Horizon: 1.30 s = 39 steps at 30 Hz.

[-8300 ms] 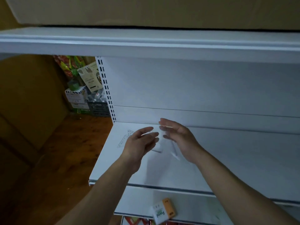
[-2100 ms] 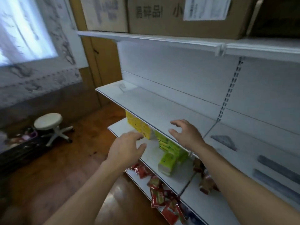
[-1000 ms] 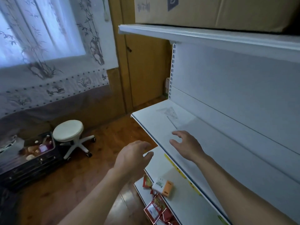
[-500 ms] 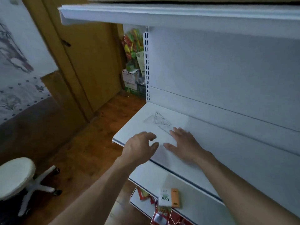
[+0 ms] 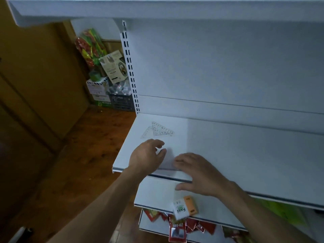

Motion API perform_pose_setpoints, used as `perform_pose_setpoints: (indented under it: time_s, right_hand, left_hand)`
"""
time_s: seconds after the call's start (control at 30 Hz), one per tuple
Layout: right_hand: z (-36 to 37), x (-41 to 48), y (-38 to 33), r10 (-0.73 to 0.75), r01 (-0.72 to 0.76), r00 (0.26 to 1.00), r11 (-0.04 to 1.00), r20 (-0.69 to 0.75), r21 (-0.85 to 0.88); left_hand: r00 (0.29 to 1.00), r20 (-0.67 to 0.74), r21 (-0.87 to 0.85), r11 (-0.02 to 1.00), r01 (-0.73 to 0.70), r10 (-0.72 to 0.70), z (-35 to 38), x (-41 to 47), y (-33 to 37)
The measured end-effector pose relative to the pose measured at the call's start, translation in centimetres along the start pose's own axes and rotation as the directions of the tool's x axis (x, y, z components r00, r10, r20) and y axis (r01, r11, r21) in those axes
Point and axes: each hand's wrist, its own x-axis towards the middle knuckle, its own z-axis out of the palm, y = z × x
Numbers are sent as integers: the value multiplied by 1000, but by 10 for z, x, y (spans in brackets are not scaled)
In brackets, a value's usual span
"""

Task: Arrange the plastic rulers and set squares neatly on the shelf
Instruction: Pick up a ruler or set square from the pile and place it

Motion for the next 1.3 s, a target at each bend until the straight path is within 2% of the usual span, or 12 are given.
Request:
perform_pose_setpoints:
  time_s: [0.13, 0.27, 0.43, 0.53, 0.6, 0.7, 0.83, 0.97, 1.03, 1.17, 1.2, 1.3]
  right_hand:
    - [10, -3, -11, -68, 63, 991, 997, -112, -52]
    - [11, -4, -17, -126, 116, 981, 991, -145, -71]
    - [-3, 5, -17, -45, 60, 968, 997, -248, 51]
    - [-14, 20, -15, 80, 5, 900, 981, -429, 194]
    - [-23, 27, -17, 240, -56, 847, 927, -474, 370]
    - [-40, 37, -25, 404, -110, 835, 787, -373, 606]
    - [-55, 48, -37, 416, -79, 866, 662, -278, 745]
    - [-59, 50, -42, 407, -22, 873, 584, -269, 811]
    - [-62, 48, -45, 465, -21, 848, 511, -256, 859]
    - [-67, 38, -47, 669, 18, 725, 220, -164, 975]
    - [-68, 33, -46, 690, -5, 710, 200, -137, 980]
    - [-67, 17, -43, 711, -170, 695, 305, -106, 937]
  left_hand:
    - [999, 27, 9, 999, -33, 33, -2, 3, -3]
    - [997, 50, -10, 998, -60, 61, -4, 6, -3]
    - [995, 94, -101, 994, -37, 46, -8, 7, -6]
    - [992, 123, -251, 967, 46, -15, -16, 10, -3]
    - [984, 168, -400, 907, 130, -67, -23, 11, 1]
    - [951, 296, -624, 736, 263, -89, -30, 9, 10]
    - [910, 414, -795, 479, 371, -19, -40, 3, 18]
    - [928, 372, -873, 327, 362, -33, -47, -1, 20]
    - [940, 335, -901, 266, 341, -70, -47, -1, 20]
    - [951, 274, -944, 150, 294, -144, -45, 1, 23]
    - [954, 257, -951, 134, 279, -157, -43, 1, 25]
    - [960, 222, -955, 161, 249, -171, -36, 1, 35]
